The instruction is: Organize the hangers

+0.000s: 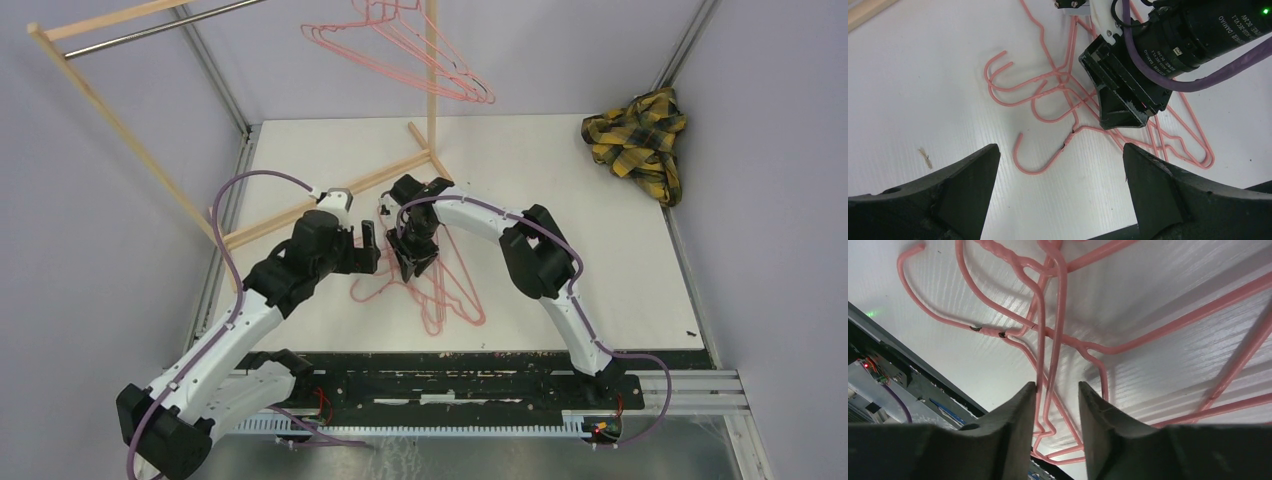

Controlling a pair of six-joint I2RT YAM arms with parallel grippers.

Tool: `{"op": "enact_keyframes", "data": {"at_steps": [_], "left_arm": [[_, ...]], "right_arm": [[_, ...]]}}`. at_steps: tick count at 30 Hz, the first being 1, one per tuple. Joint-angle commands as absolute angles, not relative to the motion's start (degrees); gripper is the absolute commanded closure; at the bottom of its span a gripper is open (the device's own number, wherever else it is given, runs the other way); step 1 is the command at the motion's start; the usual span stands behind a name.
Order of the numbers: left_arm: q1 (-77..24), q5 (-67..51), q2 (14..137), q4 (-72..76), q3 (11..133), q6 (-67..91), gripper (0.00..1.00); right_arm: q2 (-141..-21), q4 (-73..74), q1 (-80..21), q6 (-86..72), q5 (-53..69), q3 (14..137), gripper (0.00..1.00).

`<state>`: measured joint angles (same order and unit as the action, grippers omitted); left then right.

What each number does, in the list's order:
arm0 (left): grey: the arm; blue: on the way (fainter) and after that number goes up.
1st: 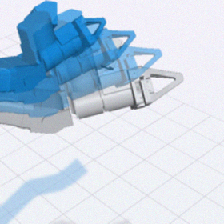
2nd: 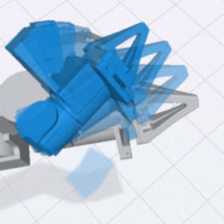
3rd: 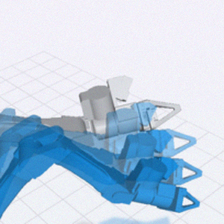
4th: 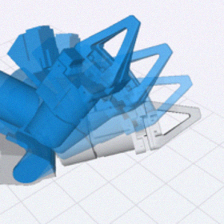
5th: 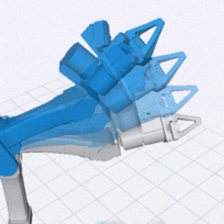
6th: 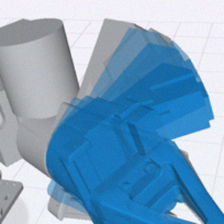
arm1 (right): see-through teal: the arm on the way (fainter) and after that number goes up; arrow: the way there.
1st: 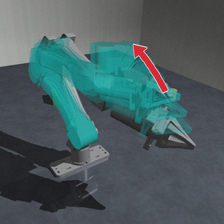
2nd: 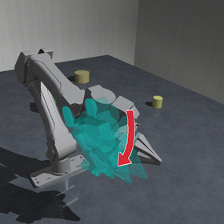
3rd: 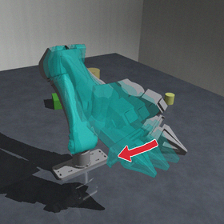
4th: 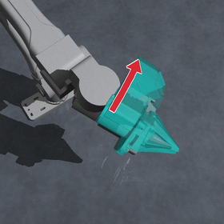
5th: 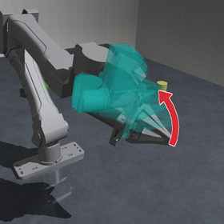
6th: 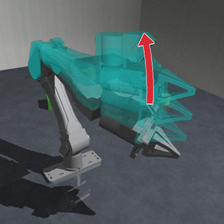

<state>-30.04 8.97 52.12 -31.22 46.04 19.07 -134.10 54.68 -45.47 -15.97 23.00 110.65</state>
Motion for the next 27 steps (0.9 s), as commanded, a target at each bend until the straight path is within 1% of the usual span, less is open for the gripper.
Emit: {"op": "enact_keyframes", "data": {"at_steps": [1,2,6,8,9,14,15,17,19,21,24,27], "left_arm": [[-30.2,10.4,49.7,-31.1,46.0,21.8,0.01],[-30.2,10.4,49.7,-31.6,46.0,21.7,0.01],[-30.2,9.9,49.2,-32.3,46.1,21.5,0.01],[-30.2,9.6,48.8,-32.4,46.1,21.5,0.02],[-30.1,9.3,48.7,-32.4,46.1,21.5,0.02],[-30.1,7.2,48.3,-31.8,45.4,21.3,0.02],[-30.1,6.9,48.2,-31.5,45.2,21.3,0.02],[-30.1,6.6,48.0,-30.9,44.9,21.3,0.02],[-30.1,6.0,48.1,-30.0,44.9,21.4,0.02],[-30.2,5.1,48.4,-29.1,44.8,21.9,0.03],[-30.1,4.1,48.6,-27.7,44.0,23.1,0.03],[-30.1,3.7,48.6,-27.2,43.2,23.8,0.04]], "right_arm": [[-134.3,52.2,-45.4,-15.5,23.8,109.8,0.59],[-134.3,51.9,-45.4,-15.7,23.9,109.4,0.64],[-132.7,51.6,-45.4,-16.1,23.6,108.6,0.90],[-131.3,51.8,-45.4,-16.2,22.6,108.4,0.98],[-130.3,52.0,-45.3,-16.2,22.0,108.4,0.99],[-124.9,53.7,-44.7,-16.8,22.9,109.9,0.99],[-123.9,53.8,-44.5,-17.1,23.7,110.2,0.98],[-122.1,53.5,-43.9,-18.1,25.4,110.5,0.90],[-120.8,51.3,-43.1,-19.7,27.0,109.6,0.87],[-120.7,48.4,-41.8,-22.0,29.0,108.2,0.84],[-122.6,43.4,-40.1,-26.5,33.9,107.3,0.85],[-125.2,37.0,-39.4,-31.7,38.0,106.7,0.82]]}}
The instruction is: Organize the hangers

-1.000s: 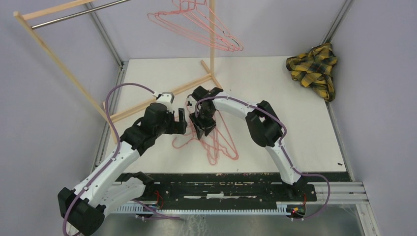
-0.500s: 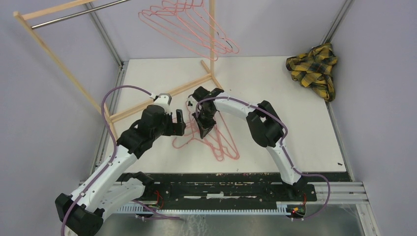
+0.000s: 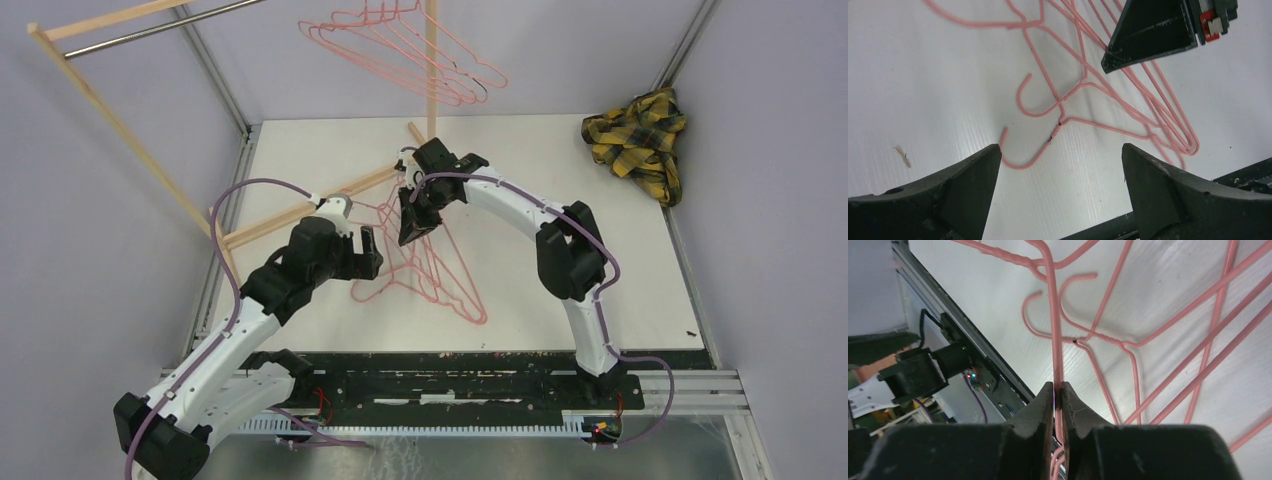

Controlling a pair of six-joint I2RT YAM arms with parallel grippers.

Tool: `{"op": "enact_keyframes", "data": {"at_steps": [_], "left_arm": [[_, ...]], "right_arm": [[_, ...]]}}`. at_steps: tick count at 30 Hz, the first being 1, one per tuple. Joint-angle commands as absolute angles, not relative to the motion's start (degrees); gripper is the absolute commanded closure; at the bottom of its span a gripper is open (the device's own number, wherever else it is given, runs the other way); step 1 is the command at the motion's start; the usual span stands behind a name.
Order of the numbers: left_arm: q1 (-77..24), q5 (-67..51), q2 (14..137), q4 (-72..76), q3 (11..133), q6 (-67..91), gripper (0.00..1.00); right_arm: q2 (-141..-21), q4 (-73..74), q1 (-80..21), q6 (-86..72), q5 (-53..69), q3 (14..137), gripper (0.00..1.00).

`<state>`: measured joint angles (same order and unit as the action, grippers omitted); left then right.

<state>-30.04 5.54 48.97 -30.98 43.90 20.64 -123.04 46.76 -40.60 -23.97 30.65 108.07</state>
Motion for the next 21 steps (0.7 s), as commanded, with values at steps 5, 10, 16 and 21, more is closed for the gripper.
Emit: {"op": "enact_keyframes", "data": {"at_steps": [5,10,16,21], "left_arm": [[-30.1,3.7,48.0,-27.7,42.7,23.9,0.04],[-30.1,3.4,47.4,-27.1,41.7,24.7,0.04],[-30.2,1.1,47.3,-22.0,37.0,27.1,0.04],[-30.1,0.9,48.3,-21.4,37.2,26.8,0.04]], "right_arm": [[-130.5,32.2,-39.4,-36.9,41.9,107.8,0.80],[-130.2,28.4,-39.4,-39.7,43.2,106.5,0.86],[-129.7,29.6,-39.2,-40.1,41.2,108.1,0.77],[-134.5,36.8,-39.6,-35.6,38.9,115.2,0.64]]}}
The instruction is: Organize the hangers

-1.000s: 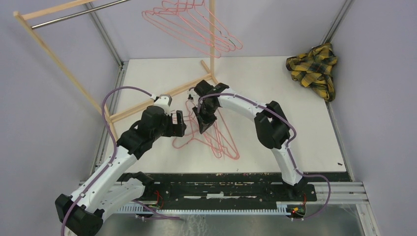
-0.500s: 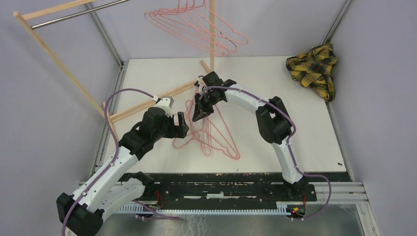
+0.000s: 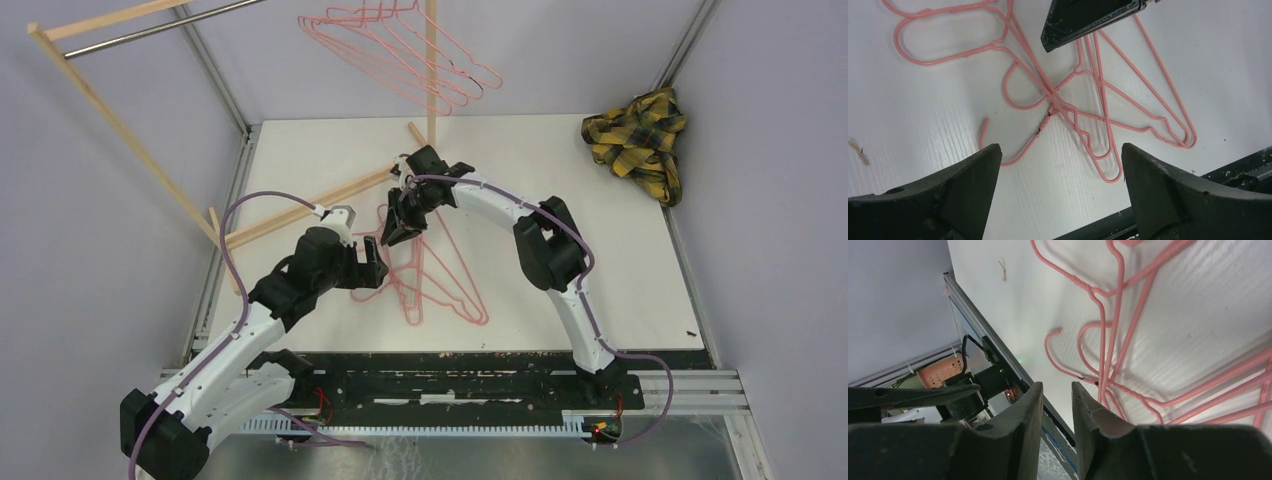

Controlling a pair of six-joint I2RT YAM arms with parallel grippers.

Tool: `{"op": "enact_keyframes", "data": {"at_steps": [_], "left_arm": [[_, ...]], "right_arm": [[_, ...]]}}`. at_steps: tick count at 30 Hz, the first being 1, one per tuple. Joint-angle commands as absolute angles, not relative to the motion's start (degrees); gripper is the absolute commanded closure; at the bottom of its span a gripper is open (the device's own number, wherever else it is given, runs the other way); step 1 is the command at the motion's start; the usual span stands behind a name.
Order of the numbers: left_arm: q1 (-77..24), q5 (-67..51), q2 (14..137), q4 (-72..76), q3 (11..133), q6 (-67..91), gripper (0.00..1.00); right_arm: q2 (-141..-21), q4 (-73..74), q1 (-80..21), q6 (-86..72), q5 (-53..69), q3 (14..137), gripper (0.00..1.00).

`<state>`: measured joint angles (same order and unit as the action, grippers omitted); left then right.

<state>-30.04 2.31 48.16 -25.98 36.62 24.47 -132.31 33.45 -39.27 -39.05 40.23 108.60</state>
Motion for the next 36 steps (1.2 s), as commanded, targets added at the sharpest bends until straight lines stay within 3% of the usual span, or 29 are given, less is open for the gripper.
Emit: {"op": "enact_keyframes", "data": {"at_steps": [1,13,23,28,36], "left_arm": [[-30.2,0.9,48.5,-21.4,37.4,26.7,0.04],[-30.2,1.1,48.0,-22.0,37.1,27.9,0.05],[-30.2,1.6,46.9,-22.8,36.2,28.2,0.05],[-30.2,1.5,47.0,-22.2,35.8,27.9,0.05],[-30.1,-0.4,49.2,-18.9,35.3,28.2,0.06]], "right_arm": [[-135.8,38.1,-39.9,-35.0,38.3,116.4,0.63],[-142.3,40.1,-42.3,-33.1,36.3,118.6,0.61],[-141.0,38.8,-42.4,-33.5,34.7,116.9,0.78],[-137.4,37.4,-41.5,-34.2,34.4,115.3,0.92],[-130.2,29.9,-40.0,-40.9,38.6,112.2,0.92]]}}
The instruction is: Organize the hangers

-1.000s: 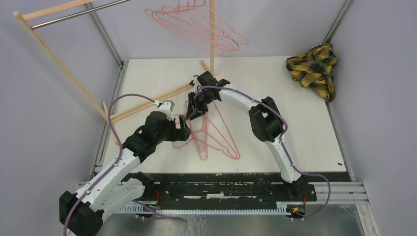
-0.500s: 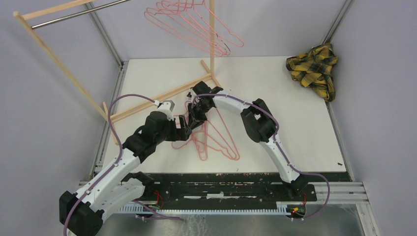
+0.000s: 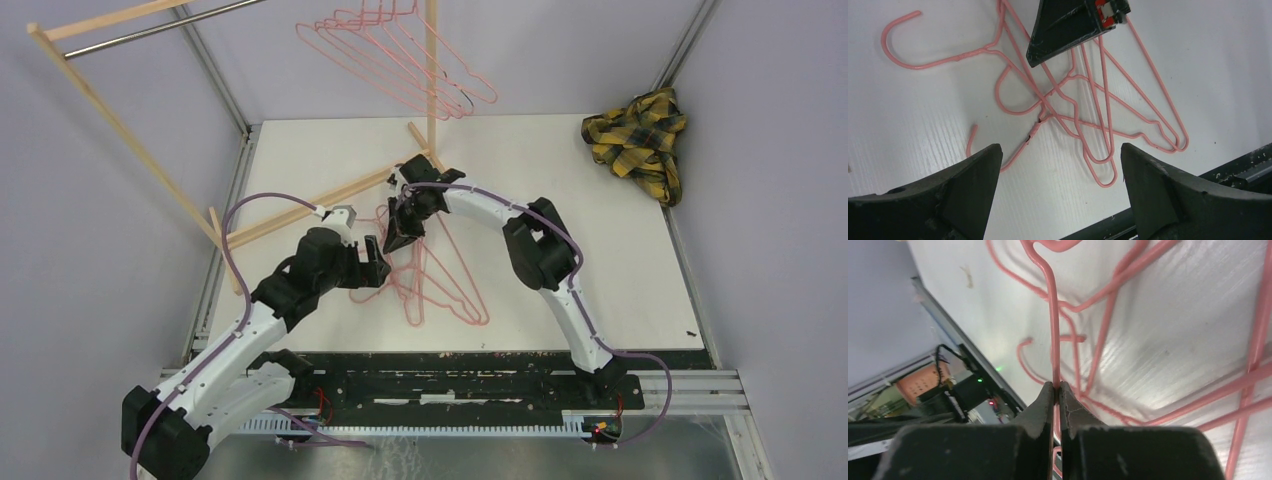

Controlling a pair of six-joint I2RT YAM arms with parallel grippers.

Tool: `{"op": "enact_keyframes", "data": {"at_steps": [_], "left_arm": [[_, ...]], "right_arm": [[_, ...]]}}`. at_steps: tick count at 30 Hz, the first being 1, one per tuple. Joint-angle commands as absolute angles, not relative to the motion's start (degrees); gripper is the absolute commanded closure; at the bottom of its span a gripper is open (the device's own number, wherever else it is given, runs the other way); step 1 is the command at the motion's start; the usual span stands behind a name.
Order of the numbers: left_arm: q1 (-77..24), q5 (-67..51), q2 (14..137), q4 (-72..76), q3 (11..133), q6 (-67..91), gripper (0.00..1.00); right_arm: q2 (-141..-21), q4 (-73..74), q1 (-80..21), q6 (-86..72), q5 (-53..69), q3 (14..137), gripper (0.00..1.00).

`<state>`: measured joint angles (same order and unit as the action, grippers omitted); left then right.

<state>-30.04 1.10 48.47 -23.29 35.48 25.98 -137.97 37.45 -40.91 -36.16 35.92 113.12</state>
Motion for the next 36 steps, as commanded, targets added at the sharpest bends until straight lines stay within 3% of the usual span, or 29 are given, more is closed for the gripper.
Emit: {"op": "enact_keyframes", "data": {"at_steps": [1,18,23,29,31,34,36], "left_arm": [[-30.1,-0.7,49.4,-18.3,35.1,28.3,0.06],[-30.1,-5.2,59.2,-0.9,33.9,31.9,0.06],[-30.1,-6.9,62.3,3.0,34.2,33.4,0.13],[-30.1,-7.8,62.0,5.5,33.1,34.3,0.42],[-30.1,-7.8,61.9,5.7,33.0,34.3,0.60],[-30.1,-7.1,61.2,5.9,32.4,34.8,0.95],[-30.1,-5.9,60.4,4.9,32.1,35.2,0.97]], "right_arm": [[-129.4,27.4,-39.7,-43.0,39.6,111.4,0.92],[-124.4,9.0,-39.0,-60.9,49.2,106.0,0.94],[-123.8,5.6,-38.9,-64.1,51.1,104.6,0.94],[-123.3,4.6,-39.0,-64.8,51.3,103.4,0.94],[-123.1,4.6,-39.0,-64.8,51.3,102.8,0.94],[-122.9,4.7,-38.9,-64.6,51.3,102.3,0.94],[-122.7,5.7,-38.8,-63.7,51.0,102.1,0.91]]}}
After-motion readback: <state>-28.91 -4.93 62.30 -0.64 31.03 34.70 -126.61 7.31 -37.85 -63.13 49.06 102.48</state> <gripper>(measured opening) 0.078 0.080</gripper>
